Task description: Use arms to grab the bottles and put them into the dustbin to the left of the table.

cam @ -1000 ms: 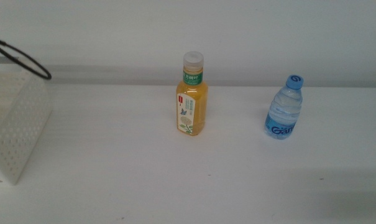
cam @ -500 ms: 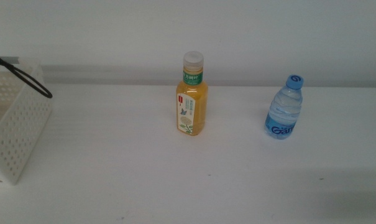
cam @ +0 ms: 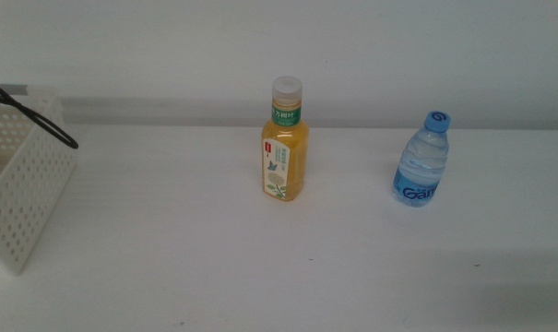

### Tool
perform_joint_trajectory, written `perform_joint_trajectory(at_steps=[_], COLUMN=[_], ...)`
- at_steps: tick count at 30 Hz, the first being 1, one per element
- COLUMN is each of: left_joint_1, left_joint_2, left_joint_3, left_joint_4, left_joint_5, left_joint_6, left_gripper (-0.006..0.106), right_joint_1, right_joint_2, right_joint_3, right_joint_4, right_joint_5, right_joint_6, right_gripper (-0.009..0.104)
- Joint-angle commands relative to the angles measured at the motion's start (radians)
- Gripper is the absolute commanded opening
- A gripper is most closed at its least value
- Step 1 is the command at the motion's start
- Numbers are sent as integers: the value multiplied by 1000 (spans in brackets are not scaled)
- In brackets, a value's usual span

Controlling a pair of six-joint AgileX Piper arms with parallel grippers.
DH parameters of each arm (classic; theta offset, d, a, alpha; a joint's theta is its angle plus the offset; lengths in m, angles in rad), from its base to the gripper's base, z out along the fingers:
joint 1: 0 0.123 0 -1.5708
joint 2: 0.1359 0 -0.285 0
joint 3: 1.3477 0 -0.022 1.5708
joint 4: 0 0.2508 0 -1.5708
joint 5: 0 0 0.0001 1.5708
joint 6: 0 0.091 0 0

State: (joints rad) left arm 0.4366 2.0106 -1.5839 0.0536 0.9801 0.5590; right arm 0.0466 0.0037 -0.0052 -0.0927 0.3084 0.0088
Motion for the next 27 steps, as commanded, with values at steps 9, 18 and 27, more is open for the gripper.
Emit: perform_joint_trajectory(at_steps=[9,18,27], left_joint_1=[-32,-120,-155], left_joint_2=[-57,-262,-467], left_joint_3=[-18,-18,28], left_joint_4=[13,40,-227], left_joint_5=[53,142,293], left_joint_6=[-45,-173,-191], left_gripper=[94,94,94], right_joint_1=[-4,-4,-4], right_joint_2=[-40,-40,-40], right_joint_3=[43,43,43], right_joint_4=[-10,-10,-10], right_joint_5=[-9,-9,-9], right_joint_6=[-9,-9,-9], right_gripper=[90,90,90])
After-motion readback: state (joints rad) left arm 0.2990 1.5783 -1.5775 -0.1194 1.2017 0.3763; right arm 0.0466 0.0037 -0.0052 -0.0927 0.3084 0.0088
